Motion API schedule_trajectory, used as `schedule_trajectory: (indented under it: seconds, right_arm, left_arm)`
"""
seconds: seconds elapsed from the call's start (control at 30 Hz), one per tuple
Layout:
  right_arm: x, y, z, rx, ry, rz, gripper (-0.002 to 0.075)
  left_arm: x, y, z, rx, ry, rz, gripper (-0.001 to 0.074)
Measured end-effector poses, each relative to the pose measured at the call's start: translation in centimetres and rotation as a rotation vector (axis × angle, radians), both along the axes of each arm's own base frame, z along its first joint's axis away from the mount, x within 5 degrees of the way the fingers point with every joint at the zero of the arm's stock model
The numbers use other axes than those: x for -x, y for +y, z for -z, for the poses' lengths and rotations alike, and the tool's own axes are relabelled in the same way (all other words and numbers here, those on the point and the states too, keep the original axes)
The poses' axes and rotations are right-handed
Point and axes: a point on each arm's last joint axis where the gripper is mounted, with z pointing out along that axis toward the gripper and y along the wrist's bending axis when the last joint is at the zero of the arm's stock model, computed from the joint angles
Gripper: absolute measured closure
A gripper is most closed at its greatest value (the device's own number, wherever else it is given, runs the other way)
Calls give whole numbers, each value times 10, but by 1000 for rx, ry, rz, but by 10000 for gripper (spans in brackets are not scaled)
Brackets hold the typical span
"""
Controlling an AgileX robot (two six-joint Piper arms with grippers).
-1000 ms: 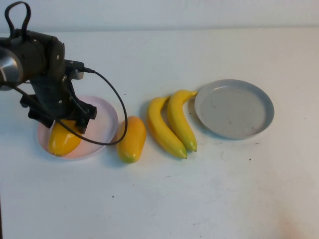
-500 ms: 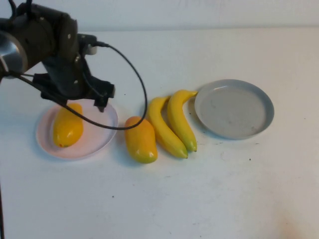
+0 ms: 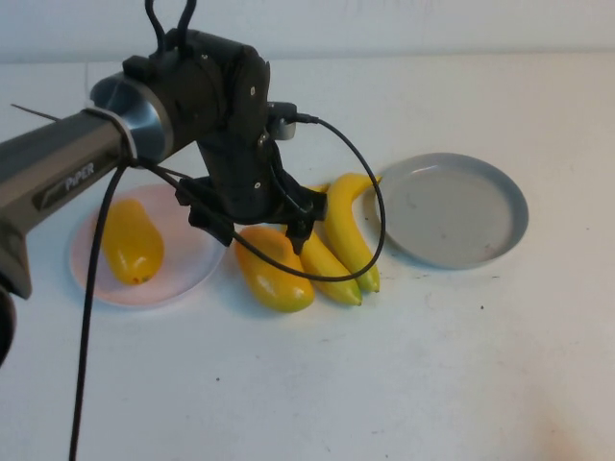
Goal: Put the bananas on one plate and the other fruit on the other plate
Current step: Put one type of fruit in the left plate
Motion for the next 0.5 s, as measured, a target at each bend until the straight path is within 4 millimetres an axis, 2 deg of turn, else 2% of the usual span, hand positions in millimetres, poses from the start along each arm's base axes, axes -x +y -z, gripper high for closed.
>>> schedule_trajectory:
  seconds: [0.5]
  right_arm:
    - [0,0,0,0,0,0,742]
  left_arm:
    - [-7,-7,36,-5,86,-67,66]
